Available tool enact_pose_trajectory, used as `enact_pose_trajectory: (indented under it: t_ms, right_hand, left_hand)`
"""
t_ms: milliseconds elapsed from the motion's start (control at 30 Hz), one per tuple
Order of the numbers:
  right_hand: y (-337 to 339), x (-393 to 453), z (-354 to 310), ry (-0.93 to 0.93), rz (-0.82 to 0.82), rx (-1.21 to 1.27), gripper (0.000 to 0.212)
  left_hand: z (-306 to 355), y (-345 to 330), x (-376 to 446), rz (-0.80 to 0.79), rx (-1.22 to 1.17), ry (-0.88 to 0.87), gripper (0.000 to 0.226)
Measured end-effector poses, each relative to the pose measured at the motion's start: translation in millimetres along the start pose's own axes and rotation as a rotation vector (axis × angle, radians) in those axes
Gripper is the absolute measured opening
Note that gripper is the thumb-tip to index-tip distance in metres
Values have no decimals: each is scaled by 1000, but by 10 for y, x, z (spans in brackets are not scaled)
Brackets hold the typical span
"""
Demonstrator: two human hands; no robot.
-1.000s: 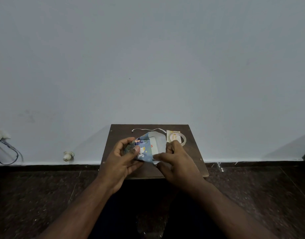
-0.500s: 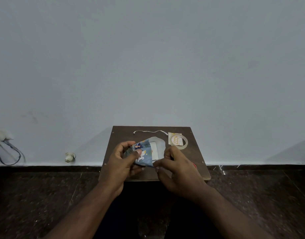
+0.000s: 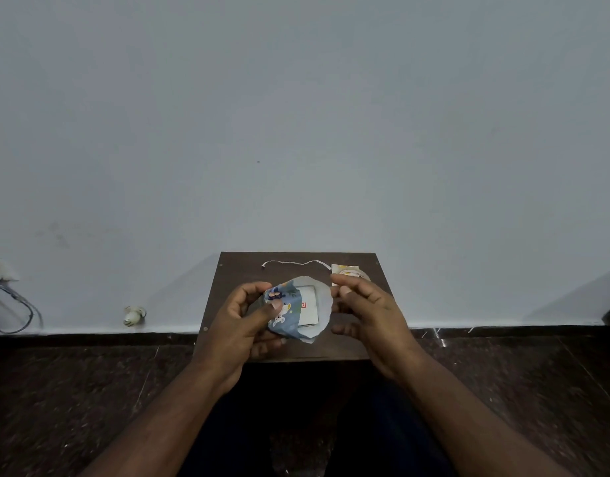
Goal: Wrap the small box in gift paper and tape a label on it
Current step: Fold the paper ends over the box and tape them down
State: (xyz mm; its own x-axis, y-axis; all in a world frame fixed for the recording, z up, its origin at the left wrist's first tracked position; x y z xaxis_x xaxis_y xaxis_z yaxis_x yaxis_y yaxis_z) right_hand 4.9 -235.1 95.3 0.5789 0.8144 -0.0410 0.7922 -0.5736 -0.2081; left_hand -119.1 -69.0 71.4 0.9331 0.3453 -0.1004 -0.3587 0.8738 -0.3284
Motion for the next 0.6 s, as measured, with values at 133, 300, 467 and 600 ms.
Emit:
enact_pose_trajectory:
  t_ms: [133,300,467,600]
  right_hand:
    - [-18,-1,18,-5,-21,-157,35]
    - [-48,7,55,-72,-58,-66,42]
    - [-63,-10,80,-226,-14,169,41]
    - [-123,2,158,-259,-138,164,39]
  left_hand:
    - [10,-45,-13,-87,-23,32,38]
    - [36,-81,-32,-149,-81,33,34]
    - [26,-77,-26,-118,-43,-14,22]
    - [-47,-67,-28,-175,37,-52,2]
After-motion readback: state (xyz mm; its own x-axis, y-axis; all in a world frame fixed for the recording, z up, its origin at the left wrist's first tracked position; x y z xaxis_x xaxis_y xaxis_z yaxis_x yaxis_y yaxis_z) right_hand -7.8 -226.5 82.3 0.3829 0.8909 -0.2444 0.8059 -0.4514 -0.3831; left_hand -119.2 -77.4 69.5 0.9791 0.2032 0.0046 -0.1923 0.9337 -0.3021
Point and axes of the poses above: each hand's wrist, its own x-axis towards the middle knuckle, its own y-axis out of the back of the hand, z = x × y, the point moved 3 cm from there along x, towards the middle knuckle, and after that the axes turned 15 degrees about -z, right-handed, at the moved point
